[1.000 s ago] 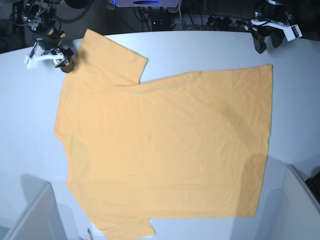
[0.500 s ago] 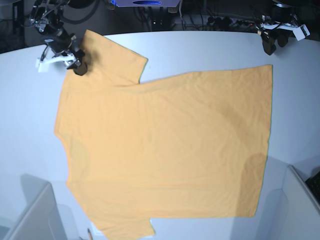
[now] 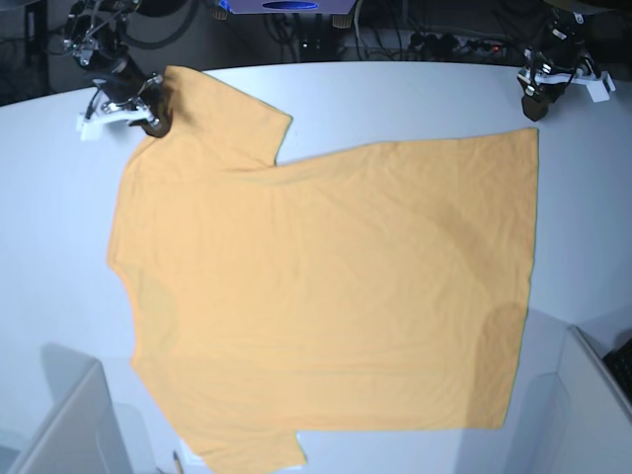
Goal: Fold the T-shirt properly
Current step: 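Move both grippers down to the shoulder corners of the orange T-shirt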
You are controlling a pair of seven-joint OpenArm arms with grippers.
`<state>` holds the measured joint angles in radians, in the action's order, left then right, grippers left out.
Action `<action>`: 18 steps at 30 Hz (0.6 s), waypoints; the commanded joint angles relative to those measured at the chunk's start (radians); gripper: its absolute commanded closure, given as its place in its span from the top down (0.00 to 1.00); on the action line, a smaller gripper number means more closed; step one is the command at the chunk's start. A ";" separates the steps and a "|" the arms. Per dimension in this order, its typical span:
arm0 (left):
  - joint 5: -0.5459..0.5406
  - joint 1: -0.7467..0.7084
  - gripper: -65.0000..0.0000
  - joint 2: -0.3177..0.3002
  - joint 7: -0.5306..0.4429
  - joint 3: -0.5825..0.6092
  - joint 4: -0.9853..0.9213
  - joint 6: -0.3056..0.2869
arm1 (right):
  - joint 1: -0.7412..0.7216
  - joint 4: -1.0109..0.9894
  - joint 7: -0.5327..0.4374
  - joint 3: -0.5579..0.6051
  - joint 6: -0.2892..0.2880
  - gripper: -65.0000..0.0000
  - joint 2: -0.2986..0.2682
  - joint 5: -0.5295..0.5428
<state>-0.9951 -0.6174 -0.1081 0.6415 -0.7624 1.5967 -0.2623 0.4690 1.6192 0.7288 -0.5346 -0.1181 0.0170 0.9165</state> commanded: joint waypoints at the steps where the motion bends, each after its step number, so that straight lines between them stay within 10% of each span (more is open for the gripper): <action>1: 0.002 0.015 0.60 -0.003 0.036 -0.033 -0.009 0.004 | 0.012 -0.003 0.035 0.001 0.018 0.00 -0.001 -0.043; 18: 0.003 0.204 0.60 0.000 0.194 -0.052 -0.144 0.004 | 0.012 -0.001 0.035 0.001 0.018 0.00 0.001 -0.038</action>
<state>-1.0306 -0.4030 -0.1097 0.7773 -0.8230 1.4574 -0.2859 0.4690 1.6192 0.7280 -0.5346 -0.1181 0.0193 0.9176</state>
